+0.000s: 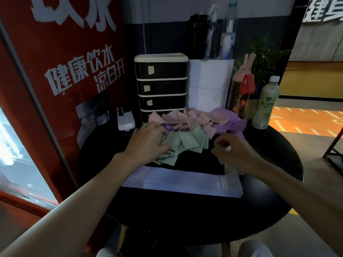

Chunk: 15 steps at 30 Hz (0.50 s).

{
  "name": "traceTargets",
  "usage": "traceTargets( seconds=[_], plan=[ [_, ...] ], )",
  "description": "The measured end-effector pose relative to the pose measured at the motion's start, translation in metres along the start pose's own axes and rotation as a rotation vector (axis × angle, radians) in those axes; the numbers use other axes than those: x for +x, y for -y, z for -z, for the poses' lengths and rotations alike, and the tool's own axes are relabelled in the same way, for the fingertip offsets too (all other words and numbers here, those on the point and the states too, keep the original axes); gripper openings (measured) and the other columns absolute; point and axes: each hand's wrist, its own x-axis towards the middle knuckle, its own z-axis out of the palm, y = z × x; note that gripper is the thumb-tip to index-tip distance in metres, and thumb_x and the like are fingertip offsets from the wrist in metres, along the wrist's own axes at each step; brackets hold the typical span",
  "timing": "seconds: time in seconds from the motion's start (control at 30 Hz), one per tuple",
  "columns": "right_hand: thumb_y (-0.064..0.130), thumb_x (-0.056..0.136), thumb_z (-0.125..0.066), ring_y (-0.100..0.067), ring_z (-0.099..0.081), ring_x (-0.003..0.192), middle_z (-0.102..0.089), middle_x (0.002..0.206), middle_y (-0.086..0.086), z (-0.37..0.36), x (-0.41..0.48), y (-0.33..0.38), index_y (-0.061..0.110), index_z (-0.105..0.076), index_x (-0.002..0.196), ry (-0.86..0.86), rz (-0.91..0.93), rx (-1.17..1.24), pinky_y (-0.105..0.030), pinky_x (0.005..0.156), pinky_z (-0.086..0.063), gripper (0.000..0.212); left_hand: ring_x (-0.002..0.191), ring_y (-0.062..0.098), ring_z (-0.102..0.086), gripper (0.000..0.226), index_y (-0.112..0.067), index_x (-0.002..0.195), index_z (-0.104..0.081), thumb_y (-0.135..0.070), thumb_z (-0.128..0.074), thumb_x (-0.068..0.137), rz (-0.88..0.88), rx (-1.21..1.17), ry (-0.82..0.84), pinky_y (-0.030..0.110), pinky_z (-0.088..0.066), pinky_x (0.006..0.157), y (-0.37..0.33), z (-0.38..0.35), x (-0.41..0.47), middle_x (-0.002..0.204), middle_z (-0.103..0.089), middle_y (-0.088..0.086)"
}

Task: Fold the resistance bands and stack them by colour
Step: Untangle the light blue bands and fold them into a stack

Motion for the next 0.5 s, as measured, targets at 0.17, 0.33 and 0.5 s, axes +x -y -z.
traceTargets(
  seconds=[0.17,0.33,0.5],
  plan=[
    [0.05,0.076,-0.07,-0.019,-0.058,0.105,-0.061,0.114,0.001,-0.023,0.069,-0.014,0.02,-0.06,0.115,0.081,0.057,-0.128,-0.044,0.091,-0.049,0.05,0.14,0.021,-0.028,0.054,-0.033,0.133,-0.052,-0.056,-0.06,0.085,0.065,0.086,0.028,0.049,-0.024,0.112,0.002,-0.023,0.052,0.148,-0.037,-0.002],
    [0.094,0.042,-0.055,-0.026,-0.036,0.135,-0.043,0.145,0.004,-0.046,0.121,-0.033,0.044,-0.036,0.139,0.212,0.003,-0.17,-0.053,0.108,-0.033,0.11,0.146,0.028,-0.011,0.079,-0.045,0.141,-0.041,-0.077,-0.062,0.072,0.189,0.052,0.276,0.064,-0.02,0.111,0.022,-0.035,0.087,0.156,-0.021,0.0],
    [0.07,0.063,-0.075,-0.021,-0.036,0.135,-0.041,0.141,0.0,-0.06,0.139,-0.047,0.042,-0.044,0.138,0.405,0.083,-0.148,-0.039,0.111,-0.033,0.086,0.137,0.032,-0.027,0.102,-0.046,0.14,-0.041,-0.092,-0.059,0.051,0.171,0.017,0.472,0.055,-0.031,0.111,0.044,-0.057,0.091,0.147,-0.033,-0.002]
  ],
)
